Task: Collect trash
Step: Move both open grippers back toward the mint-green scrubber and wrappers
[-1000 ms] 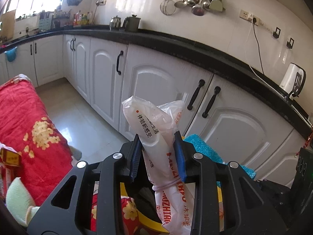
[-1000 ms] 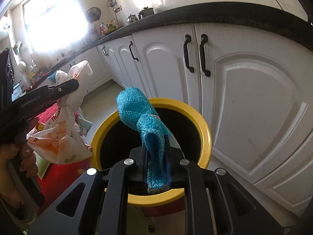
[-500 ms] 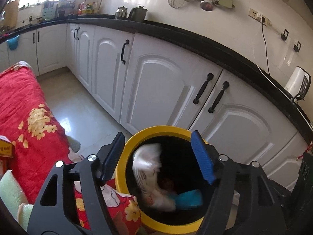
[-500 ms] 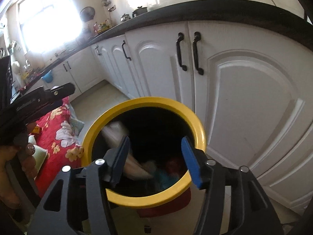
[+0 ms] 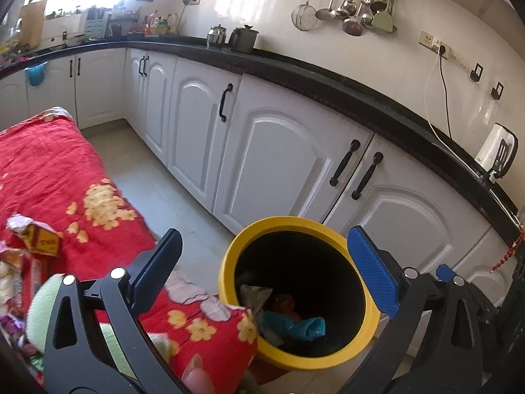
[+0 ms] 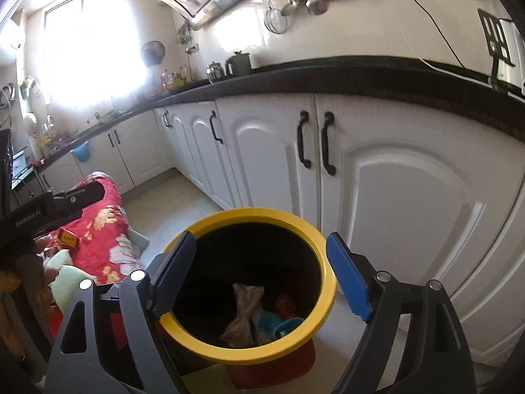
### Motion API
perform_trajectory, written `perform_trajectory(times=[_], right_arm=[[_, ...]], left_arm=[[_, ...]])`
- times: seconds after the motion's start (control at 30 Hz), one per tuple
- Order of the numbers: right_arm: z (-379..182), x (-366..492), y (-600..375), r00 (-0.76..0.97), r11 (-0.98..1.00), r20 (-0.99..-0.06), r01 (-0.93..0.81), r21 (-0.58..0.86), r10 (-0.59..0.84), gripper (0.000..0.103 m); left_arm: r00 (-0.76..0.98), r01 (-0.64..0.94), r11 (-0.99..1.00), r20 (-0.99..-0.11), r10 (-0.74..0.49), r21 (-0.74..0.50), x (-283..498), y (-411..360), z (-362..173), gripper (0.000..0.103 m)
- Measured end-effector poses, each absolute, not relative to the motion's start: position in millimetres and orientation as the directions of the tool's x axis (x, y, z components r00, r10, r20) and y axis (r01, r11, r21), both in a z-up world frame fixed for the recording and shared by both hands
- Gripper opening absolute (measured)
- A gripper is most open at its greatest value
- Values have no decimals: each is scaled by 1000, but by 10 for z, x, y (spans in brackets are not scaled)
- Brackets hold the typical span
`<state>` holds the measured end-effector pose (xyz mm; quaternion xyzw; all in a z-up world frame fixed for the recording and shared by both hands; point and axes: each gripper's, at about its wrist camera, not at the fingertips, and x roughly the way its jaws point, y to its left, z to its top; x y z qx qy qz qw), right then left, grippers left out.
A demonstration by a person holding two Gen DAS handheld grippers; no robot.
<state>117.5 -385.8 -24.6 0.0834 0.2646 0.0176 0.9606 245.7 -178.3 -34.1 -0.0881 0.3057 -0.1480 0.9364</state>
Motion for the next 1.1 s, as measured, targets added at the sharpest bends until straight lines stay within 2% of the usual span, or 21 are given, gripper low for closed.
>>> perform_trajectory(times=[0.47, 1.1], right_arm=[[140, 1034, -3450, 889, 982, -427, -105, 159, 165, 87], [369, 890, -3036, 879, 964, -401, -215, 154, 260, 93]], left_arm=[[832, 198, 951, -472, -292, -239, 2055, -1306, 15, 92], [876, 130, 959, -424, -230, -251, 1740, -769, 193, 92]])
